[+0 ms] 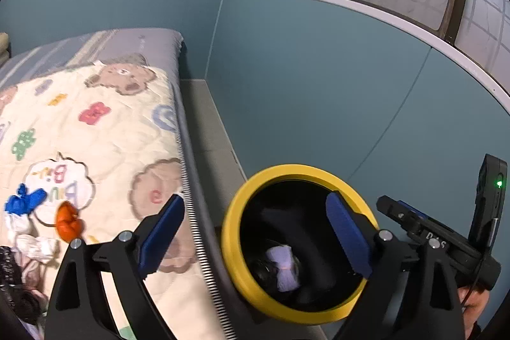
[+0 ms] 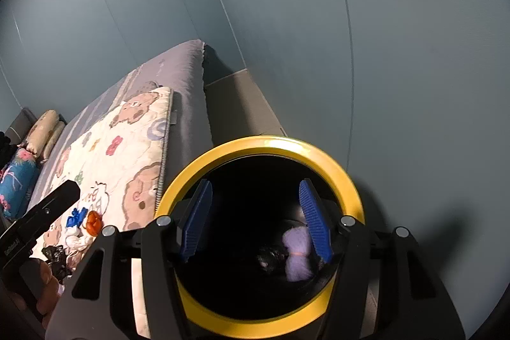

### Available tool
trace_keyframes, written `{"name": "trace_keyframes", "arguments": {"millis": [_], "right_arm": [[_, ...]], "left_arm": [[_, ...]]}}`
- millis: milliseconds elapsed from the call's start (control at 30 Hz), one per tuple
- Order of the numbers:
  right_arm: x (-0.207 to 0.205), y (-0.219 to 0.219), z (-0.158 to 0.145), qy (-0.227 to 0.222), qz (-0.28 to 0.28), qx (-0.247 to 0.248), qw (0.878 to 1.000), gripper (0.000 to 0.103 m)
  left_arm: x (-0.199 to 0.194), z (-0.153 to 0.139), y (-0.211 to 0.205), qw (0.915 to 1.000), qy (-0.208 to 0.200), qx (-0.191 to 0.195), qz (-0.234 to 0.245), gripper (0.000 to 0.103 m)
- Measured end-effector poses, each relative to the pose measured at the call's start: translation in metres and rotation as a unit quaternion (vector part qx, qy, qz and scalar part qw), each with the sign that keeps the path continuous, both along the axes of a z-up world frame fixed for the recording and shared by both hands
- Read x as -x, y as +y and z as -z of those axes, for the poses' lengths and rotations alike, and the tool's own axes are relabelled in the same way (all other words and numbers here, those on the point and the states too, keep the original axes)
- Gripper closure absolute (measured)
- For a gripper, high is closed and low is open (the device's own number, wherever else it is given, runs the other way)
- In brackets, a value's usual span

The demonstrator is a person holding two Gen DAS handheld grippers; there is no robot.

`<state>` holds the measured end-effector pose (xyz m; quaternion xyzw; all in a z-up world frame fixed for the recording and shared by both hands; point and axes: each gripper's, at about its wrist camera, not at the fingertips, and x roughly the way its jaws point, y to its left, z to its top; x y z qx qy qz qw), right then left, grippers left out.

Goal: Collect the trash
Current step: 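Move both open tools back over the trash on the bed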

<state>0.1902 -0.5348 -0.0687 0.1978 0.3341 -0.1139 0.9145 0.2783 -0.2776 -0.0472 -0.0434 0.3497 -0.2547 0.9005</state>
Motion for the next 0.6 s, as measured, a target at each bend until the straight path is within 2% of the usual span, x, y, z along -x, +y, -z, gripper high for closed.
{"name": "trace_keyframes", "arguments": {"millis": [267,600], "right_arm": [[0.01,0.037,-0.02,-0.028,-0.022,0.025,0.999,0.047],[0.017,0.102,-0.063,-0.064,-0.086,0.051,0.993,0.047]], "left_arm": [[0.021,-0.024,0.048,0.9989,-0.038,0.006,-0.029,0.011],[0.054,-0.061,0.12,0.9937,-0.081,0.0,-0.078,0.009]]}}
